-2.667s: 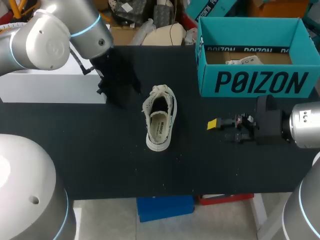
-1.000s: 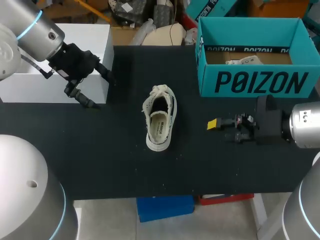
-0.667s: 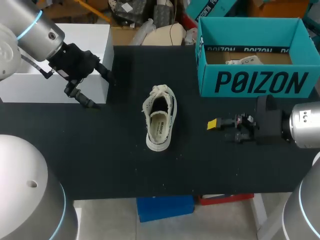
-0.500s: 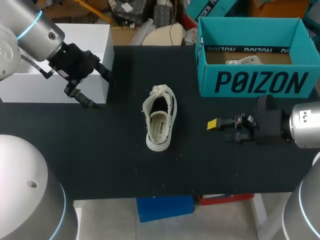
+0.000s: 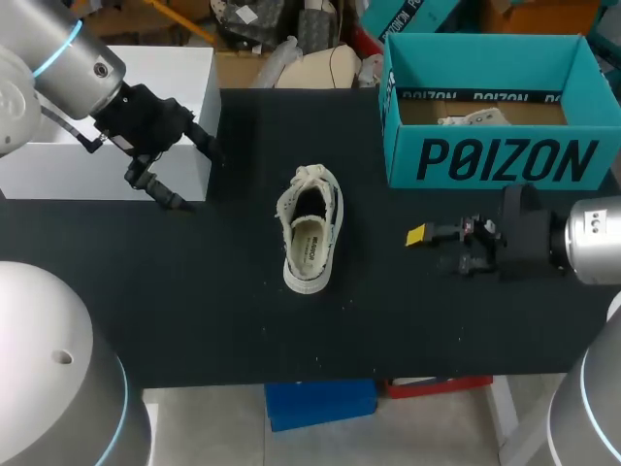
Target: Take the shoe out of the shoebox, open the shoe tongue, remove and reinsert the insole, then place the shoe into the shoebox
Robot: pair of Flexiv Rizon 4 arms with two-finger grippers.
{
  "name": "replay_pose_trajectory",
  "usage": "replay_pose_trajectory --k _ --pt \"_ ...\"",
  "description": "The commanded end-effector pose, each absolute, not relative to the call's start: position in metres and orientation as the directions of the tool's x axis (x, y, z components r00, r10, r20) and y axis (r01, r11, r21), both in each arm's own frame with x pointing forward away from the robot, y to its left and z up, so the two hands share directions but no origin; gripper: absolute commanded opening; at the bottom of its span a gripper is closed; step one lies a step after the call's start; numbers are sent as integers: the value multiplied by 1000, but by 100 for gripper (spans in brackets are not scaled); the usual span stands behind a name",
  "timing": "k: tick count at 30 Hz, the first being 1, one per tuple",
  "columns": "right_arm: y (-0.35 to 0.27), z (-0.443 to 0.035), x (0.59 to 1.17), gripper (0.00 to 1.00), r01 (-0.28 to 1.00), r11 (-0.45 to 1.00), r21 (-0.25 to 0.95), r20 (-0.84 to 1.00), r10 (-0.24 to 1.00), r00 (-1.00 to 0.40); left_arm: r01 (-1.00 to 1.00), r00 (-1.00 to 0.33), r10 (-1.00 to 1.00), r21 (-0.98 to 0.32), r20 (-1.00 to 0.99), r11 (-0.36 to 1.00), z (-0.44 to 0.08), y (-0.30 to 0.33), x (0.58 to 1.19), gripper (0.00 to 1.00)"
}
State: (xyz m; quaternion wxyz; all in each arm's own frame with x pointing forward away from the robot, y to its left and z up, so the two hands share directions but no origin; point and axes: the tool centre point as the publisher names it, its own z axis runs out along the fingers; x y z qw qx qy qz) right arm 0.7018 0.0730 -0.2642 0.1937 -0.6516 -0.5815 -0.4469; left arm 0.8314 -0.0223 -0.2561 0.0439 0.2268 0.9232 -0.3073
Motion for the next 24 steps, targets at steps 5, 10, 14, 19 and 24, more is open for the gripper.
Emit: replay_pose_trajectory --k 5,10,14,19,24 --pt "96 -281 737 100 896 -321 308 720 694 1 446 -893 392 -545 -221 710 -256 -22 831 100" --pt "102 -279 750 100 871 -336 358 650 759 26 446 -893 392 -545 -221 710 -256 -22 831 100" --pt "102 -275 759 100 867 -333 370 625 780 33 446 -893 392 -545 -221 710 -256 -22 831 100" --pt "100 -269 770 100 868 -325 376 618 785 26 446 -893 392 -545 -221 710 -256 -22 831 100" --pt "103 -256 789 100 868 -299 397 607 795 -4 446 -893 392 -545 -221 710 -256 -22 831 100"
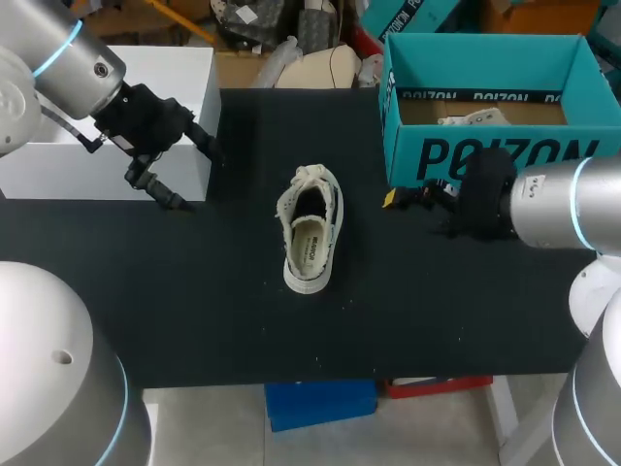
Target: Take the shoe out of the shoebox, open the shoe tongue, remove and reinsert the insole, then place the shoe into the shoebox
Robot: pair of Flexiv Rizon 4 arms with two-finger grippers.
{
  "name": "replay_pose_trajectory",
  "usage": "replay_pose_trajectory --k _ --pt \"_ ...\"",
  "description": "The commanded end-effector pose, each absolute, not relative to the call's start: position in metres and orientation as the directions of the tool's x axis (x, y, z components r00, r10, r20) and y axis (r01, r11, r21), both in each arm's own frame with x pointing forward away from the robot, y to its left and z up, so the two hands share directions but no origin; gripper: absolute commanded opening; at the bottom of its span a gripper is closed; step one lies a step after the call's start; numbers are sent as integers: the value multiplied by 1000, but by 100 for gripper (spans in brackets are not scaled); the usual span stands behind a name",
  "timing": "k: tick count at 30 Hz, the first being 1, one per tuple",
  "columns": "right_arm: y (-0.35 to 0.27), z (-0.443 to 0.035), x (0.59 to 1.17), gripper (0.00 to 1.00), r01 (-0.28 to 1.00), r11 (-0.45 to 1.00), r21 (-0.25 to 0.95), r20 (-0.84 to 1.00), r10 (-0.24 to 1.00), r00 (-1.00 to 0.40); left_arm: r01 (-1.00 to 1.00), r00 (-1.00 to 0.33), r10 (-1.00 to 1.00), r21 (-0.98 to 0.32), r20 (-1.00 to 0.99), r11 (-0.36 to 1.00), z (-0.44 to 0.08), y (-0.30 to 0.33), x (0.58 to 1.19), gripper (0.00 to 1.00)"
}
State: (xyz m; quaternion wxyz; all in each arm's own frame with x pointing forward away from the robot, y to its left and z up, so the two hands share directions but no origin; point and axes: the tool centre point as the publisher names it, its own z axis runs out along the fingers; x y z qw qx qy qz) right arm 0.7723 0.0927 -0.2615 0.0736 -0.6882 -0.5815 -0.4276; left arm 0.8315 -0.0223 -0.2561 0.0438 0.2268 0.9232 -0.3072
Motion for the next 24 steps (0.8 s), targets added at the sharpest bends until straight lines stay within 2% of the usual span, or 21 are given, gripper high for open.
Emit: replay_pose_trajectory --k 1,13,24 --pt "103 -254 793 100 869 -294 399 604 797 -8 446 -893 392 -545 -221 710 -256 -22 831 100" --pt "114 -254 833 100 905 -219 364 494 869 12 446 -893 392 -545 -221 710 -256 -22 831 100" --pt "120 -272 833 100 951 -90 295 257 966 12 446 -893 392 -545 -221 710 -256 -22 831 100"
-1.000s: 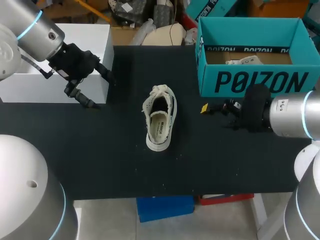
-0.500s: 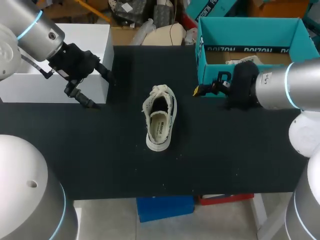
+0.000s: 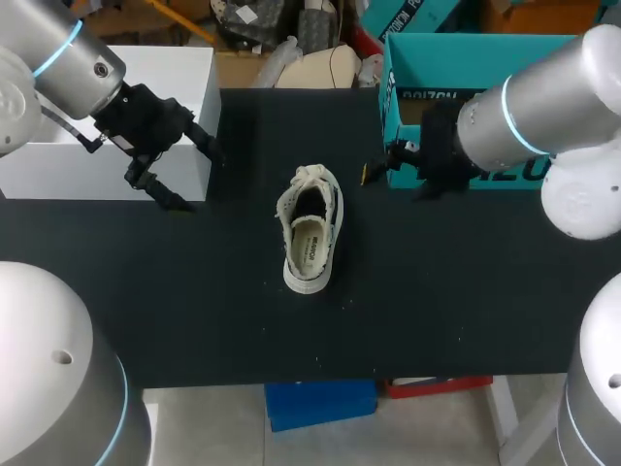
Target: Take the shoe out of the shoebox, open the shoe tongue, remove and reinsert the insole, then place the shoe into the shoebox
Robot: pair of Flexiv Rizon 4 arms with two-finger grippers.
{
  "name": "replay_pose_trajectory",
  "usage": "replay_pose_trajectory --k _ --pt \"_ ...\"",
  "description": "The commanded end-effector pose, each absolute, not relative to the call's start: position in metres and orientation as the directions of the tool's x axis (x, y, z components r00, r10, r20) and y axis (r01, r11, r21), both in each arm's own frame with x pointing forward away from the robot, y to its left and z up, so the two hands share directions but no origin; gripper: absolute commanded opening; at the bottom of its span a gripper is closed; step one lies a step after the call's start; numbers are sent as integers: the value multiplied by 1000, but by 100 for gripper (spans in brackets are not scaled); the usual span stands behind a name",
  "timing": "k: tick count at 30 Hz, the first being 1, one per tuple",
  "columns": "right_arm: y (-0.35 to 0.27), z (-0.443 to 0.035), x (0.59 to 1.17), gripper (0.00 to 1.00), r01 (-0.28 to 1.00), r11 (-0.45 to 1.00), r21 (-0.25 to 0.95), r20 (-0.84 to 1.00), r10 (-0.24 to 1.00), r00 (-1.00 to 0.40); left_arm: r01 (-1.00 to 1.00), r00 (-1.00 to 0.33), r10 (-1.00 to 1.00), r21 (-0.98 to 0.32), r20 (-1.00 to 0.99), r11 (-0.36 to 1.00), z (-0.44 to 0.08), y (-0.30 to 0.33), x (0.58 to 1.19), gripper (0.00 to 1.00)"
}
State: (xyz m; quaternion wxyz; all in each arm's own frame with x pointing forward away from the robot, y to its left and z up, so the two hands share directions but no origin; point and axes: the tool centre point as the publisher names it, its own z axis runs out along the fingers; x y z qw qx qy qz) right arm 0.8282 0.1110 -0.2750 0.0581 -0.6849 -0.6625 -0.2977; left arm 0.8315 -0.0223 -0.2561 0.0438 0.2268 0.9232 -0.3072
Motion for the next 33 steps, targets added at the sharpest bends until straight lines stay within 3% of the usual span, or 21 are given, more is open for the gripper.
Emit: replay_pose_trajectory --k 1,21,33 --pt "122 -274 832 100 955 -78 286 239 971 8 446 -893 392 -545 -221 710 -256 -22 831 100" --pt "132 -278 829 100 944 -49 326 190 982 -15 446 -893 392 -545 -221 710 -256 -22 831 100" --pt "178 -300 850 100 965 138 223 144 974 -172 446 -893 392 -545 -221 710 -256 -22 831 100"
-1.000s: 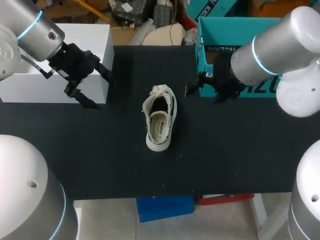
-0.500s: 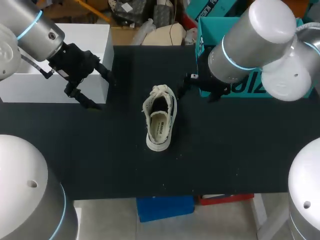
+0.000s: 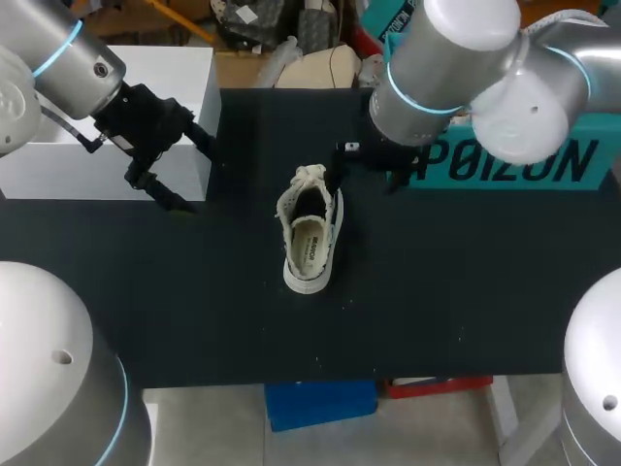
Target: Take the shoe out of the shoebox, open the shoe tongue, remove and reinsert the insole, then place the shoe into the shoebox
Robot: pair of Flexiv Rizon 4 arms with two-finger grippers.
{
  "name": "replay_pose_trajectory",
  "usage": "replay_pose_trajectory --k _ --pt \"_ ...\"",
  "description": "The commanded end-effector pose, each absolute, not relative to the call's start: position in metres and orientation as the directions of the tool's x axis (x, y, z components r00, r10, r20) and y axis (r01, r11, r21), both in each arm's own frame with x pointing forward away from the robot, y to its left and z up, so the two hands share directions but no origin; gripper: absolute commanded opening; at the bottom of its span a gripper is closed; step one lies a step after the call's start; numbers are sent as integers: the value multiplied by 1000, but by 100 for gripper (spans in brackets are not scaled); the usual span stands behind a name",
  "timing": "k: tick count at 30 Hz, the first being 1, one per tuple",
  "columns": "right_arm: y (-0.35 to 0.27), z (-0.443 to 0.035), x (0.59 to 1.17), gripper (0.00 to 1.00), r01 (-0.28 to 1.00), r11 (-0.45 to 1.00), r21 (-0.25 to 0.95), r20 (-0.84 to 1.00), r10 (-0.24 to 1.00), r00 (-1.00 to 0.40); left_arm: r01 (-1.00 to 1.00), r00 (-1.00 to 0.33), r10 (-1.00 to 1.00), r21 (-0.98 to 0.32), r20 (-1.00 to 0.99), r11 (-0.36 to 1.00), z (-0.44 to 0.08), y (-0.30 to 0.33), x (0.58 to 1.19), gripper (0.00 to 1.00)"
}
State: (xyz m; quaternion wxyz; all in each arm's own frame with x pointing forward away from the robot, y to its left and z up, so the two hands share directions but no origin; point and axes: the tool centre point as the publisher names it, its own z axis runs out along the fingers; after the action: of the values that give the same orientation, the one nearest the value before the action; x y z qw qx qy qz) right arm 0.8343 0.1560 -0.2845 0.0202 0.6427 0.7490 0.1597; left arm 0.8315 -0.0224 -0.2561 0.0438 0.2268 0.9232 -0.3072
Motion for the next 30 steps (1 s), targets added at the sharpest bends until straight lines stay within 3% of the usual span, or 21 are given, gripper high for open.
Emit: replay_pose_trajectory --k 1,6,7,8,13,16,22,30 --pt "181 -303 850 100 966 137 220 141 975 -171 446 -893 392 -545 -221 710 -256 -22 831 100" --pt "191 -313 849 100 968 140 208 115 979 -167 446 -893 392 -545 -221 710 -256 -22 831 100" --pt "192 -315 849 94 969 135 206 108 981 -160 446 -893 392 -545 -221 710 -256 -22 831 100" --pt "195 -317 848 100 968 140 206 105 981 -164 446 -893 392 -545 -221 710 -256 -22 831 100" --pt "198 -327 845 98 969 105 223 89 988 -128 446 -893 392 -545 -221 710 -256 -22 831 100" --pt "199 -334 846 72 969 99 228 78 990 -119 446 -893 392 -545 -221 710 -256 -22 831 100" --pt "193 -349 853 53 969 95 229 67 991 -113 446 -893 392 -545 -221 710 -256 -22 831 100" --pt "190 -369 867 49 972 114 205 43 991 -125 446 -893 392 -545 -221 710 -256 -22 831 100"
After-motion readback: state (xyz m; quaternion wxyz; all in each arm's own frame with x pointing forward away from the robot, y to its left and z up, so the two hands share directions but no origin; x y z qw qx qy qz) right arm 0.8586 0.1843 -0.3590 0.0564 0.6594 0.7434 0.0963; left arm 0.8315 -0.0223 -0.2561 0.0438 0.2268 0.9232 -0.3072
